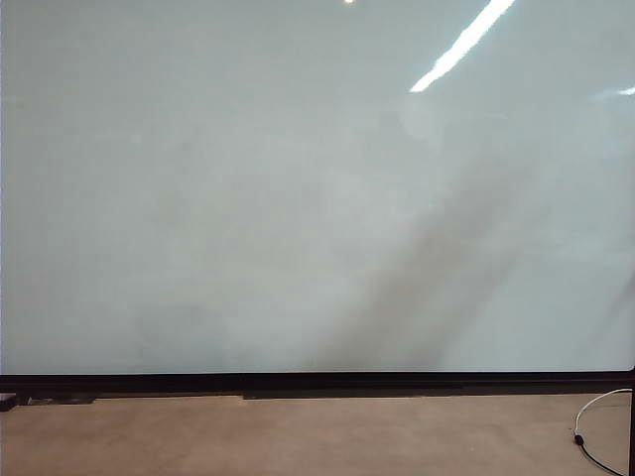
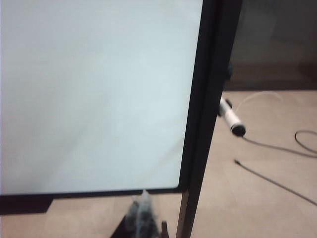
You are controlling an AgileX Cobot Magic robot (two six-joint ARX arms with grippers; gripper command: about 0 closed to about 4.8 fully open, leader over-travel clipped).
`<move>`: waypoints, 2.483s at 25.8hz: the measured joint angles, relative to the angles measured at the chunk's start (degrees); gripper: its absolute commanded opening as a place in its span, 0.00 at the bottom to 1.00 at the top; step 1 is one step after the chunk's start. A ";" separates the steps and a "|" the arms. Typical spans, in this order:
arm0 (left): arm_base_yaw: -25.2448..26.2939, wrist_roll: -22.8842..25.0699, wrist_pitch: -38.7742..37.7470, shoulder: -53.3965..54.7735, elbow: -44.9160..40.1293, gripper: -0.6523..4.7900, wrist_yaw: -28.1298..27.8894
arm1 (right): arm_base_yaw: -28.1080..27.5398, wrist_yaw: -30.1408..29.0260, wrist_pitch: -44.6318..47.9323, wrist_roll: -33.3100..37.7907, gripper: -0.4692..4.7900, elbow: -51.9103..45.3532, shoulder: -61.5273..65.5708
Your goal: Pick up the pen on the shelf to the right of the whiteboard and draw a check mark.
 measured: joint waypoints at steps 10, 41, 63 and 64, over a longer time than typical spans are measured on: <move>0.00 0.00 0.00 0.00 0.00 0.11 0.00 | -1.44 -0.02 8.57 -1.92 0.22 0.00 6.73; 0.00 0.02 0.00 0.00 0.00 0.11 0.00 | -22.51 -25.33 33.73 -3.15 0.40 -0.04 27.43; 0.00 0.02 0.00 0.00 0.00 0.11 0.00 | -22.49 -26.82 62.53 -2.10 0.52 6.40 60.74; 0.00 0.00 0.00 0.00 0.00 0.11 0.00 | -22.51 -26.88 62.77 -2.12 0.52 7.10 61.81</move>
